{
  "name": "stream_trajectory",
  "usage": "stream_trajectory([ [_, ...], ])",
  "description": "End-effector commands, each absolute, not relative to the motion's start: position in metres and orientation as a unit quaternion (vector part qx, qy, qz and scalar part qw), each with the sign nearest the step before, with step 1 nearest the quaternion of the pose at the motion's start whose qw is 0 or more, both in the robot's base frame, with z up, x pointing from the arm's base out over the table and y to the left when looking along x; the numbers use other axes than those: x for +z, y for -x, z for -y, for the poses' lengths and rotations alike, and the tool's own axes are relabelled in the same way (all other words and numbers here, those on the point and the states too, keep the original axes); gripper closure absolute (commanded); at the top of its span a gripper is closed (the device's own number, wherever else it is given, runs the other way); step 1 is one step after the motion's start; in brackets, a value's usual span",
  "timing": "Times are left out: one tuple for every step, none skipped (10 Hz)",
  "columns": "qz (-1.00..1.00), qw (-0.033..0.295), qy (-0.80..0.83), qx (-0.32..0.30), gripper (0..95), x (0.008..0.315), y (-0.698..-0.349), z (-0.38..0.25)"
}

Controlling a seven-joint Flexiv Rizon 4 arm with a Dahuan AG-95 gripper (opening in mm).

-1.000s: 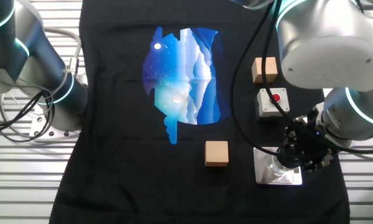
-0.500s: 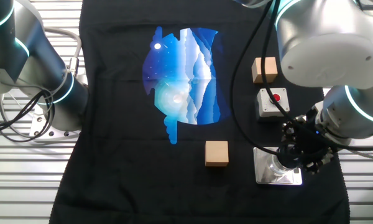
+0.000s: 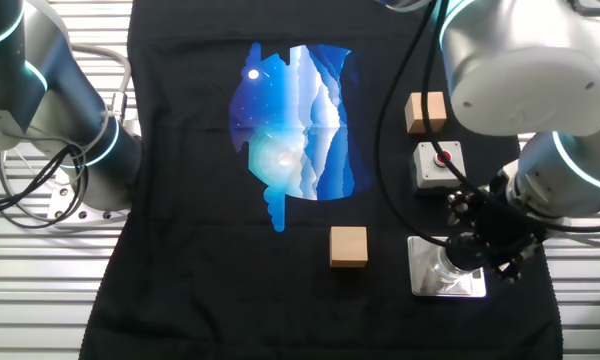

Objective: Screw the lid onto the jar

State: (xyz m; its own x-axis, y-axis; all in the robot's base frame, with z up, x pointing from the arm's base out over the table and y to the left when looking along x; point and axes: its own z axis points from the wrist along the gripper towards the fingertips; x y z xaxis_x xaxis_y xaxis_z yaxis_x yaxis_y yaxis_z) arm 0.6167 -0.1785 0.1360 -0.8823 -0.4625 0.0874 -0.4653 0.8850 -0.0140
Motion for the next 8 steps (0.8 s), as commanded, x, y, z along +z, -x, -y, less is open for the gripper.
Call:
stream_trajectory([
  [0.968, 0.035, -0.247, 0.010, 19.0, 0.1371, -0.6176, 0.1783],
  [0.969, 0.032, -0.247, 0.006, 19.0, 0.1378, -0.6175, 0.1781],
  [0.968, 0.032, -0.247, 0.007, 19.0, 0.1378, -0.6174, 0.1781],
  [0.969, 0.029, -0.246, 0.006, 19.0, 0.1378, -0.6174, 0.1781],
  [0.969, 0.026, -0.245, 0.004, 19.0, 0.1378, -0.6174, 0.1781],
  [0.969, 0.025, -0.245, 0.004, 19.0, 0.1378, -0.6174, 0.1782],
  [0.969, 0.024, -0.245, 0.004, 19.0, 0.1377, -0.6173, 0.1782],
  [0.969, 0.025, -0.245, 0.004, 19.0, 0.1377, -0.6173, 0.1782],
])
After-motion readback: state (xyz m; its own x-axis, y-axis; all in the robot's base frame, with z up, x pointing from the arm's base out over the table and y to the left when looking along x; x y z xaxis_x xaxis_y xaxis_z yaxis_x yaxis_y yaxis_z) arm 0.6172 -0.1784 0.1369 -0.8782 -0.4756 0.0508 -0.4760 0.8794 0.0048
